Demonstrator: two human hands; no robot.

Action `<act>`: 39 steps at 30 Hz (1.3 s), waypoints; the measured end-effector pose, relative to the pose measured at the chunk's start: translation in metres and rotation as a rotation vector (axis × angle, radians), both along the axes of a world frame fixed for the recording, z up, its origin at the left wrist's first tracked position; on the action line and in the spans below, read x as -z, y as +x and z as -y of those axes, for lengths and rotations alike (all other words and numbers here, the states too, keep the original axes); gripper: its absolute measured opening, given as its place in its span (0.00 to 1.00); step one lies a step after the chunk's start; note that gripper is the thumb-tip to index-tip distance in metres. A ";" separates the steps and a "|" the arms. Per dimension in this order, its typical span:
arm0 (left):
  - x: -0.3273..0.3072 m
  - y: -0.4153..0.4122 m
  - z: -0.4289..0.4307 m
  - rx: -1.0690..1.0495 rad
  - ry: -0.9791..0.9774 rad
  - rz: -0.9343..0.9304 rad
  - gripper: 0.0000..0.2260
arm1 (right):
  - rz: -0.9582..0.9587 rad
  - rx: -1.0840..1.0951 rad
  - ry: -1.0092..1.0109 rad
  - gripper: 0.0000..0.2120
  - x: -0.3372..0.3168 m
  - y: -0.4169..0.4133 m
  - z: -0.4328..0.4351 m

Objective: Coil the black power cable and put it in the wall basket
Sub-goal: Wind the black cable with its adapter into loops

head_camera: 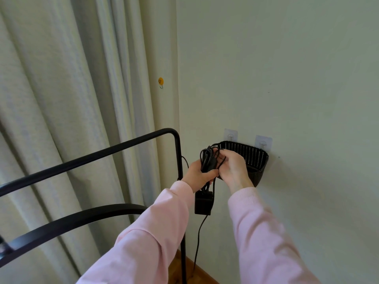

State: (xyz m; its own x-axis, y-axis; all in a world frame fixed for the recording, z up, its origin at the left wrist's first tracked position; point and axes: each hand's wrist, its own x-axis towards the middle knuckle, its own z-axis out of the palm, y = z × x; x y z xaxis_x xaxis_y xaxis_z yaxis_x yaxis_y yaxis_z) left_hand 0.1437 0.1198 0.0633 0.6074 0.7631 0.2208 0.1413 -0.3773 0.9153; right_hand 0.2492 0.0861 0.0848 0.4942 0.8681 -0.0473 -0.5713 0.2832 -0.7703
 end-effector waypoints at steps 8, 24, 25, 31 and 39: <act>-0.007 0.000 0.003 0.040 -0.082 0.023 0.09 | -0.025 -0.029 0.181 0.10 0.003 0.001 -0.008; -0.010 -0.002 0.003 -0.225 -0.100 0.176 0.08 | 0.506 -0.231 -0.392 0.17 0.043 0.013 0.015; -0.010 -0.001 0.003 -0.238 -0.111 0.183 0.09 | 0.566 -0.283 -0.458 0.20 0.044 0.011 0.019; -0.015 -0.003 0.006 -0.257 -0.152 0.245 0.12 | 0.803 -0.477 -0.728 0.37 0.051 -0.003 0.021; -0.019 -0.007 0.005 -0.249 -0.175 0.273 0.11 | 0.731 -0.441 -0.714 0.24 0.067 -0.007 0.020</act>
State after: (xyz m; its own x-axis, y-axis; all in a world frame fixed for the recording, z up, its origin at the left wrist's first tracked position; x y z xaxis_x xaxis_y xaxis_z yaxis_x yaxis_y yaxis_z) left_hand 0.1367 0.1148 0.0827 0.3361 0.9200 0.2015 -0.0479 -0.1970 0.9792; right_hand 0.2422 0.0660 0.0175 0.2617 0.8642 -0.4298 0.1458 -0.4756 -0.8675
